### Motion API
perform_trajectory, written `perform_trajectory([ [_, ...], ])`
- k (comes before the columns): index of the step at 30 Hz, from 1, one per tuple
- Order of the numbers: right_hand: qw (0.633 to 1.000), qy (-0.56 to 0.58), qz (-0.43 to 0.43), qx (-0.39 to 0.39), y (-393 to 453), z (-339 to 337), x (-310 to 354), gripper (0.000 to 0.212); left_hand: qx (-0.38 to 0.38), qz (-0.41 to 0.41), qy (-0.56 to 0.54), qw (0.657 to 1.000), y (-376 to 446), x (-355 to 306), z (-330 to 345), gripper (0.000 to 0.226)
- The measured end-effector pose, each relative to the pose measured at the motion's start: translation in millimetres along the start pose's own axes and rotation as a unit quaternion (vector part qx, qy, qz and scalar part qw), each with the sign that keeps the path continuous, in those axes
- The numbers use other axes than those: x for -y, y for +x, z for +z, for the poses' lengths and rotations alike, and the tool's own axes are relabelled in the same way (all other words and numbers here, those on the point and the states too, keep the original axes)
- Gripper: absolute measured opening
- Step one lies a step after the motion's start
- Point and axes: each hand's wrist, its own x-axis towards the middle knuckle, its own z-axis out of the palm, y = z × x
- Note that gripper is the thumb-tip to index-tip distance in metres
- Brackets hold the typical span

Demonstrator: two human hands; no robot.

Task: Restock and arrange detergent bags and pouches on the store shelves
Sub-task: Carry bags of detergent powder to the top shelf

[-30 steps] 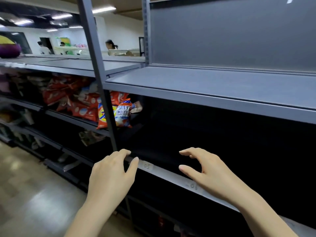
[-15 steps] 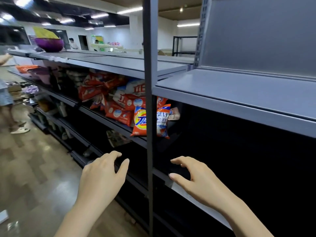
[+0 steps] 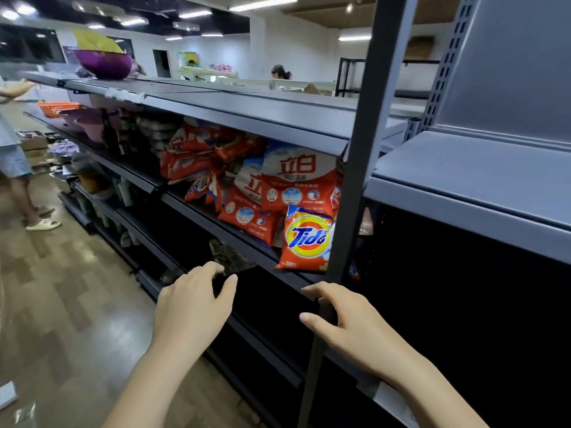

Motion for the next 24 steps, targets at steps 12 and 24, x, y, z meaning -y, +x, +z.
perform_trajectory([
  [12,0.987,-0.022,0.123,-0.102,124.9,49.7,58.4,0.04,0.105,0.11,0.026,0.988,172.6,91.5,-4.1,0.041],
  [24,0.944,-0.078,0.277,-0.159,207.9,57.0,78.7,0.046,0.236,0.17,-0.011,0.957,295.9,117.1,32.5,0.045],
])
